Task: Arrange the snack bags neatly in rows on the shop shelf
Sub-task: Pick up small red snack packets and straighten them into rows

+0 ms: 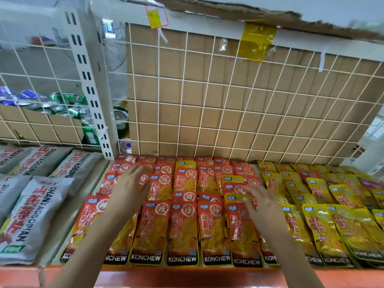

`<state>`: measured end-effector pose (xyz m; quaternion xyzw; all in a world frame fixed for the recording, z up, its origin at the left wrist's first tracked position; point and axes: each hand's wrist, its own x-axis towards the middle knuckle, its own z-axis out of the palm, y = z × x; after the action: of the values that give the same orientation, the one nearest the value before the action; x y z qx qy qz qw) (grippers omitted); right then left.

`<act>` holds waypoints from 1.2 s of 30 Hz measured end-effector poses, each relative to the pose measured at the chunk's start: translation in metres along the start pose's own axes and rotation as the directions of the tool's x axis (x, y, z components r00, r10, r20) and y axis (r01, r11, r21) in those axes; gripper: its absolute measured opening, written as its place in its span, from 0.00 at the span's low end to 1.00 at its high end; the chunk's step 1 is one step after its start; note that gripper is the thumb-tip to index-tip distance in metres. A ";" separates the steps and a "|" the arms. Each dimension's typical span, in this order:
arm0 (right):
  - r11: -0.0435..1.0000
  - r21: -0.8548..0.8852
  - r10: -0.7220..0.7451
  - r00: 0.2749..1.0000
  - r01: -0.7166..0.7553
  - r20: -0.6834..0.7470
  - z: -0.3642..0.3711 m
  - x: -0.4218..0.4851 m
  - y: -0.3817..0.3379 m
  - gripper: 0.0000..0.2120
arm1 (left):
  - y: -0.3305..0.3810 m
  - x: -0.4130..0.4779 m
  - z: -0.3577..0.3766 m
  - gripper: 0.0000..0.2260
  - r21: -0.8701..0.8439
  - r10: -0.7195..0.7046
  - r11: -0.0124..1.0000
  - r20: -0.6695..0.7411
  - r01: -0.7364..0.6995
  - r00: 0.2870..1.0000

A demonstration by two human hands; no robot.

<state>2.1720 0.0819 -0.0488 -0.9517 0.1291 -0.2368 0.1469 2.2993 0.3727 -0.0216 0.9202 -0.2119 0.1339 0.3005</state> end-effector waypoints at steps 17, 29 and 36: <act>0.988 -0.047 0.153 0.936 -0.145 0.317 -0.013 0.031 -0.008 0.09 | 0.028 0.098 0.088 0.17 0.108 -0.092 0.993 0.380 0.055 0.920; 0.978 0.024 0.198 0.959 -0.207 0.205 -0.014 0.051 -0.004 0.03 | 0.026 0.123 0.098 0.03 -0.154 -0.154 0.967 0.280 0.203 0.948; 0.963 0.133 0.226 0.972 -0.234 0.070 -0.020 0.063 -0.008 0.04 | 0.040 0.132 0.085 0.03 -0.300 -0.076 0.950 0.048 0.087 0.996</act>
<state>2.2175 0.0649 -0.0032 -0.9236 0.2176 -0.2009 0.2434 2.4058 0.2507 -0.0192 0.8738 -0.1969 0.0712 0.4389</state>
